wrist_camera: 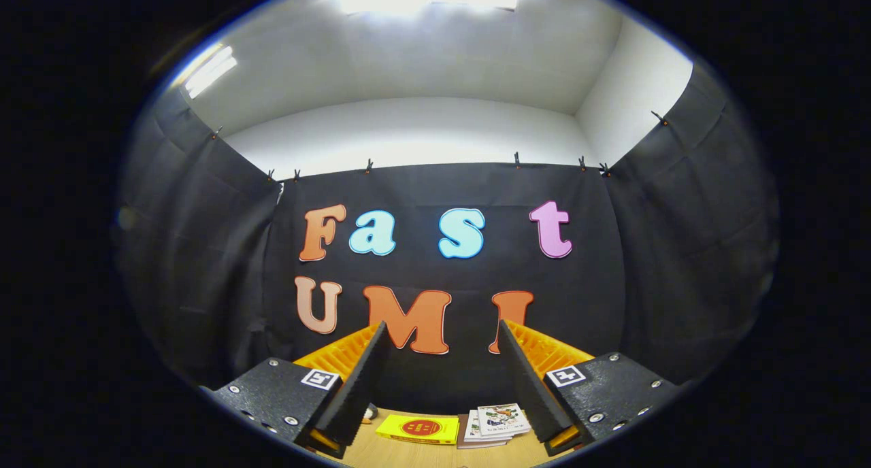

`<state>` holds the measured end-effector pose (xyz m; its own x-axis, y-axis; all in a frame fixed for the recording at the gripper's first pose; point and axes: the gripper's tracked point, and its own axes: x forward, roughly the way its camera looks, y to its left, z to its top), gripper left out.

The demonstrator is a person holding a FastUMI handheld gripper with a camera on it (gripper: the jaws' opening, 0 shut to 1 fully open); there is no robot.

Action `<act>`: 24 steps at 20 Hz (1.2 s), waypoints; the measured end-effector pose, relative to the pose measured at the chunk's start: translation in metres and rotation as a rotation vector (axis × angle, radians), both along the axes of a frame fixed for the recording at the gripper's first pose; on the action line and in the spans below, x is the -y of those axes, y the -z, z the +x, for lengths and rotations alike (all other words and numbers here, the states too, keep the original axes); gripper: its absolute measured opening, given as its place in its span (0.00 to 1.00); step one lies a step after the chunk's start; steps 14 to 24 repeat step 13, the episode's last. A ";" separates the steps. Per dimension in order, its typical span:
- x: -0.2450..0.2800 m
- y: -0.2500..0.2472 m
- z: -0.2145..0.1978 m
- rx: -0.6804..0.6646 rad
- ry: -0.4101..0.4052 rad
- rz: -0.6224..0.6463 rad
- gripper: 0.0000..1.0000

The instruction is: Open the storage box then place both shoes into the box .Put the left shoe in first, then the right shoe, with the right side of both shoes facing outward in a uniform manner.

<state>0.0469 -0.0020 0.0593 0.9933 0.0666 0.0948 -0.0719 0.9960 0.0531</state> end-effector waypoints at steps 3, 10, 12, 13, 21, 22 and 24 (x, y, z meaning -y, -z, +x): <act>0.002 -0.002 0.000 0.008 0.008 0.006 0.95; -0.007 -0.003 0.004 0.018 -0.010 0.046 0.95; -0.011 -0.005 0.004 0.026 -0.014 0.037 0.95; -0.014 -0.005 0.004 0.028 -0.017 0.034 0.95; -0.014 -0.005 0.004 0.028 -0.017 0.034 0.95; -0.014 -0.005 0.004 0.028 -0.017 0.034 0.95; -0.014 -0.005 0.004 0.028 -0.017 0.034 0.95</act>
